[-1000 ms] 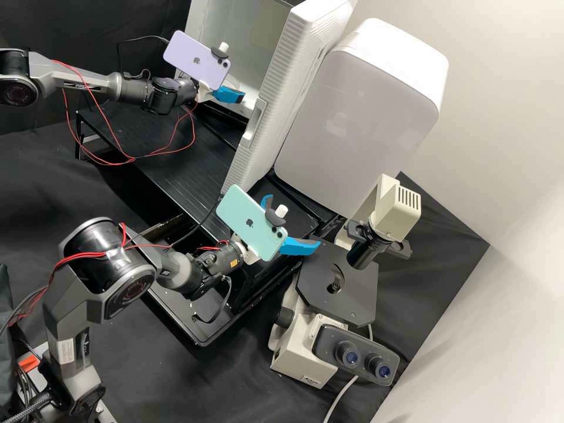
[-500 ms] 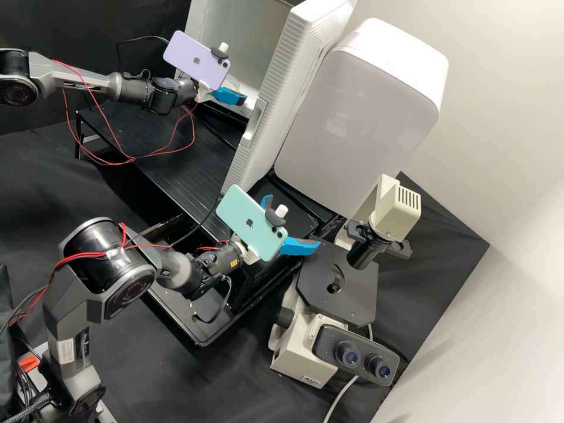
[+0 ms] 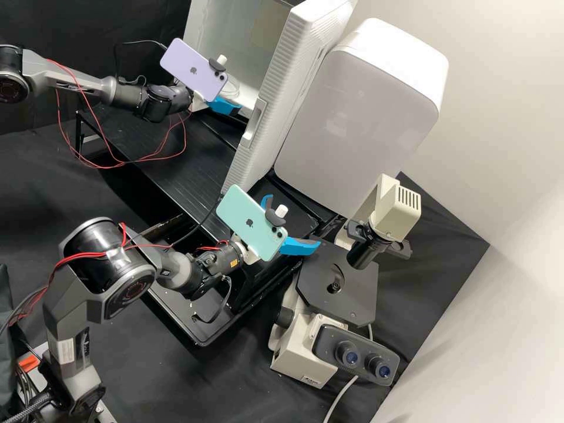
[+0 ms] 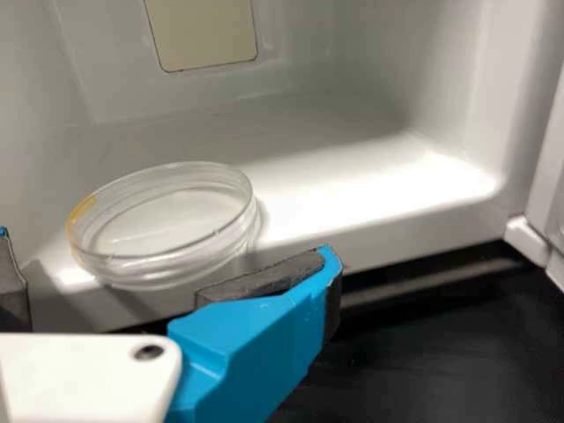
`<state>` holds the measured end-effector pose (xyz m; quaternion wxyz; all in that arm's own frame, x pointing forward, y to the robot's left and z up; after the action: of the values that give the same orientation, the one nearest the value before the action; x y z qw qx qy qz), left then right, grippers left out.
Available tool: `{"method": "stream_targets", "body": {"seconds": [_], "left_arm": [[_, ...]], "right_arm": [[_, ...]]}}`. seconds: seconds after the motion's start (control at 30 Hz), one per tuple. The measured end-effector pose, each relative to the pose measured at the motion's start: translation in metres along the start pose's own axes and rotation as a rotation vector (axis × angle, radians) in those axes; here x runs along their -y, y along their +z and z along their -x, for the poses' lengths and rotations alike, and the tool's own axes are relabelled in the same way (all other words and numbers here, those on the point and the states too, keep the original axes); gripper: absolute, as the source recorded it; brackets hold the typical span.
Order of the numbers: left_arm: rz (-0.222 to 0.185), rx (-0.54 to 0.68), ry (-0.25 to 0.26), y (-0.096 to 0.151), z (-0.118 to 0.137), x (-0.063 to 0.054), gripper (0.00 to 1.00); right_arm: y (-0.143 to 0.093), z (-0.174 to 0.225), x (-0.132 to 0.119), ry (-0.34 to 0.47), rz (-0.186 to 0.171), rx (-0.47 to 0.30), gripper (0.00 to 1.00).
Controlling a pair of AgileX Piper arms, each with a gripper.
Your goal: Place the petri dish in the incubator
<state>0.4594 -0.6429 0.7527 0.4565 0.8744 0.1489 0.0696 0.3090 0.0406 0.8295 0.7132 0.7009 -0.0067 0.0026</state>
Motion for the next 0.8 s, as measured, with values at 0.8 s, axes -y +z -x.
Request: {"method": "stream_targets", "body": {"seconds": [0.8], "left_arm": [[-0.037,0.188,0.089,-0.015,0.118,0.057,1.0]], "right_arm": [[0.0,0.0,0.0,0.0,0.0,0.0,1.0]]}}
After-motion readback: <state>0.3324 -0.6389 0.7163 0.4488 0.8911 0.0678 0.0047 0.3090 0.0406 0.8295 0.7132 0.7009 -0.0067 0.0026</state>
